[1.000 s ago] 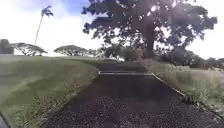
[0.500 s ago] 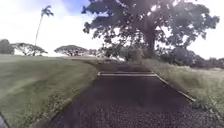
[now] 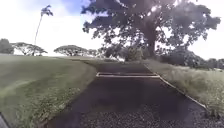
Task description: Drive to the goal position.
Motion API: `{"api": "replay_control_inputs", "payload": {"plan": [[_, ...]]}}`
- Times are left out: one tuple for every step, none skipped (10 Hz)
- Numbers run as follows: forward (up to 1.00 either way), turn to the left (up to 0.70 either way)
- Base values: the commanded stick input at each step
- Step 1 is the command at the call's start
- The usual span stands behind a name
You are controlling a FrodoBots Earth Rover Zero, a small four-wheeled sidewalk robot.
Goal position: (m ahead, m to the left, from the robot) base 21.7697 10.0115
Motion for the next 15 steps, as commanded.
{"api": "replay_control_inputs", "payload": {"plan": [[0.5, 0.0], [0.5, 0.0], [0.5, -0.2], [0.5, -0.44], [0.5, -0.5], [0.5, -0.5], [0.5, -0.5], [0.5, -0.5], [0.5, -0.47], [0.5, -0.25], [0.5, -0.07], [0.5, 0.0], [0.5, 0.0], [0.5, 0.0], [0.5, 0.0]]}}
